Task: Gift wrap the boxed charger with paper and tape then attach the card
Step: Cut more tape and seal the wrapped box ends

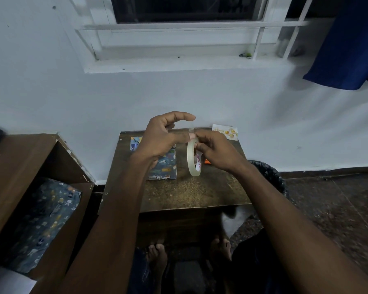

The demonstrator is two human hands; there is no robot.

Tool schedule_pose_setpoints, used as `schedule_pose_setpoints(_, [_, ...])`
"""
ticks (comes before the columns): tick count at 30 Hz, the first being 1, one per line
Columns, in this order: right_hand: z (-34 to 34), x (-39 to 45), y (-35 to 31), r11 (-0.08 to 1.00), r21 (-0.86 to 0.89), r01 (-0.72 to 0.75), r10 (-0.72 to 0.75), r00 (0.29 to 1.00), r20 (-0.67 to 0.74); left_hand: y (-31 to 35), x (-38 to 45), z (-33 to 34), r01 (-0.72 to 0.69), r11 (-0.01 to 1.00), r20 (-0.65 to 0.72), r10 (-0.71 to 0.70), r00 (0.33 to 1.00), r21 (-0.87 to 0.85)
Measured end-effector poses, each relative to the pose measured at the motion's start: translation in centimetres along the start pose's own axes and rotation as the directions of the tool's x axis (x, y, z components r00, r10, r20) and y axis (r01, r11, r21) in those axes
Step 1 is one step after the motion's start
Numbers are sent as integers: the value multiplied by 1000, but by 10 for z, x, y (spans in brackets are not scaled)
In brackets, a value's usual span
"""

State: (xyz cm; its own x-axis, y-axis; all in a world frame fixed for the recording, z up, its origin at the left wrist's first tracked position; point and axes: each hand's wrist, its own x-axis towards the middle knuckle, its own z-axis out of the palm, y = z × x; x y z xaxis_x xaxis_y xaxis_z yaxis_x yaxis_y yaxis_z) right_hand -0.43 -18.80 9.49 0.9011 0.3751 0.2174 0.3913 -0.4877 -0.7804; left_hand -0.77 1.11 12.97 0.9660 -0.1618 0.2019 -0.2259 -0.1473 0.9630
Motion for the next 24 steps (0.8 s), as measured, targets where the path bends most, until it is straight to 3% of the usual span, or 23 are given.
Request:
schedule_pose_setpoints(7, [-2, -1, -1, 1000, 6, -10, 10, 999, -35, 5, -5, 5, 11, 998, 7, -10, 1000, -59])
schedule_pose_setpoints(24, [-4, -2, 3, 1000, 8, -14, 14, 999, -34, 4, -5, 7, -11, 997, 27, 9, 1000, 75])
